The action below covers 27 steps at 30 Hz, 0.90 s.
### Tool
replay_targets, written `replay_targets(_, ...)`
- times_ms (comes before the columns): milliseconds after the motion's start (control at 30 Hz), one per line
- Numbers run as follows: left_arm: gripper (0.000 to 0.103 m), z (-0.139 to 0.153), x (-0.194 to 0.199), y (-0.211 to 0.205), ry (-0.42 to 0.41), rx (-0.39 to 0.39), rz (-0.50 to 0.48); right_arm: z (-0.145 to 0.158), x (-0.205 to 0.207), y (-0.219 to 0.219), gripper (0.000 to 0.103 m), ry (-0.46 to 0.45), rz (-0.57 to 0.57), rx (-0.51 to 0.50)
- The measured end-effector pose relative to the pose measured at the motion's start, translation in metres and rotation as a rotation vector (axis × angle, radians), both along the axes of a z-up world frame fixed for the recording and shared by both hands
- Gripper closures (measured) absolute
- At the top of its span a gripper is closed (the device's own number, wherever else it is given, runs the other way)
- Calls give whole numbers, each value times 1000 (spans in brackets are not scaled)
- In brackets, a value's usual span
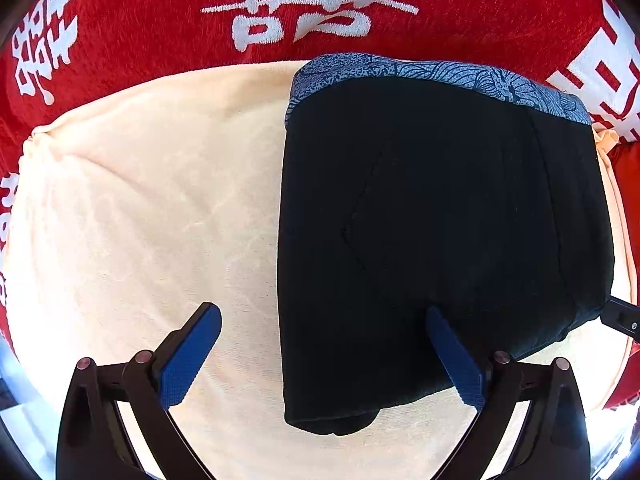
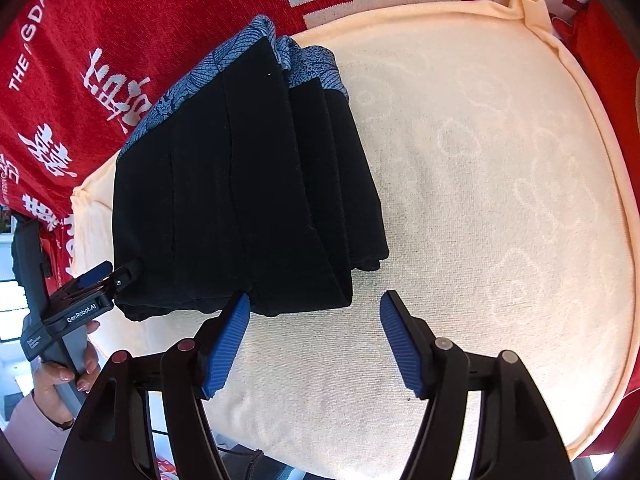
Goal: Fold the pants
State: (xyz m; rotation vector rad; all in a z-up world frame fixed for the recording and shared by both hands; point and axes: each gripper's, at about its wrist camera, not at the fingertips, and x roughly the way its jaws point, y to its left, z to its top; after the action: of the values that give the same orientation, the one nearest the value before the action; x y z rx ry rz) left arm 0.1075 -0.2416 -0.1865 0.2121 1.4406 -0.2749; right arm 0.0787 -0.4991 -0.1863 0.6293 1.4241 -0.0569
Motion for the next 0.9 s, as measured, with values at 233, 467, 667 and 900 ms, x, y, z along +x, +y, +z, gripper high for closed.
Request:
replay_targets(233,1,0,1,2,0,-2,2,-2,-4,3,30,2,-9,0)
replay_targets(467,1,-4,6,6,16,-2,-6,-10,-8,11,30,19,-18,10)
replay_targets(667,1,-7,6,0,13,16,-11,-7,-12,7,30,5,-29,12)
replay_targets(900,1,-3,8,-6,10,29,-16,-4,-21,-16,30,-12,-101,28)
